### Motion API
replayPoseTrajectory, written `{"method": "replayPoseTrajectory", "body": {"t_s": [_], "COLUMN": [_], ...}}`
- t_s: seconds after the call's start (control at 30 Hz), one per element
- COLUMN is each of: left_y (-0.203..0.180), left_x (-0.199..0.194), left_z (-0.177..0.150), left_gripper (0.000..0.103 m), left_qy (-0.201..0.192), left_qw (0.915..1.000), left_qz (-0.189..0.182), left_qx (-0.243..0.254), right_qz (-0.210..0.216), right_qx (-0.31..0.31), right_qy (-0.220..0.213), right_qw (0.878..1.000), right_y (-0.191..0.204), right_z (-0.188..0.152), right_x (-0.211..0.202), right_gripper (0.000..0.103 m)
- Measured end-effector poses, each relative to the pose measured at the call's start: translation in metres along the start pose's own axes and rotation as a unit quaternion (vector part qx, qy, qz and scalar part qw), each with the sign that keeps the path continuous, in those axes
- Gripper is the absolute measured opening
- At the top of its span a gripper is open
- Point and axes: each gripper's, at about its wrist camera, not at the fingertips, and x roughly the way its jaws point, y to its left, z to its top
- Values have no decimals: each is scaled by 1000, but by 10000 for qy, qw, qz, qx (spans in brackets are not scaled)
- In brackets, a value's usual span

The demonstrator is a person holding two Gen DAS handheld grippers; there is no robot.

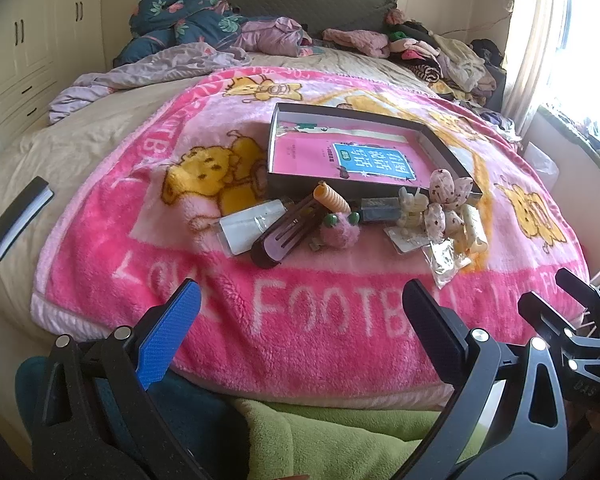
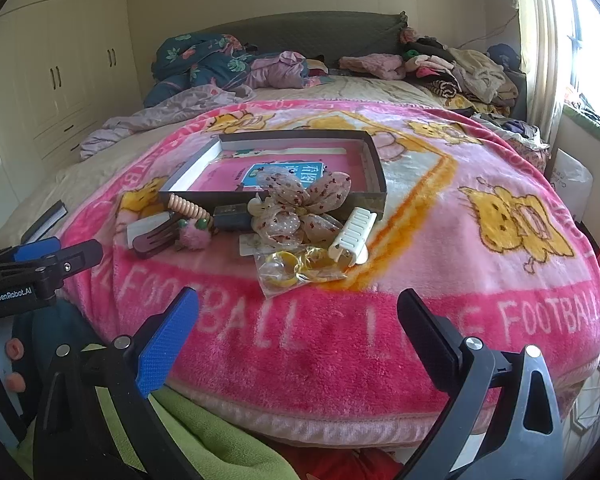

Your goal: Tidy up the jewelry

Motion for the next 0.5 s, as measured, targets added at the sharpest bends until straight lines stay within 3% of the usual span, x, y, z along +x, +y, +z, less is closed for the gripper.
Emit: {"method": "replayPoseTrajectory", "body": {"t_s": [0.5], "left_y": [4], "left_x": [7], "left_z": [3], "left_gripper": [93], "left_qy": [97], "left_qw": [9999], "left_qz": [-57], "left_qx": [-2], "right_qz": [-2], "right_qx": [-22], "right_qy": [33], "right_qw": [10000], "right_y": [1], "right_z": [0], "right_x": [3], "right_gripper": [97]}}
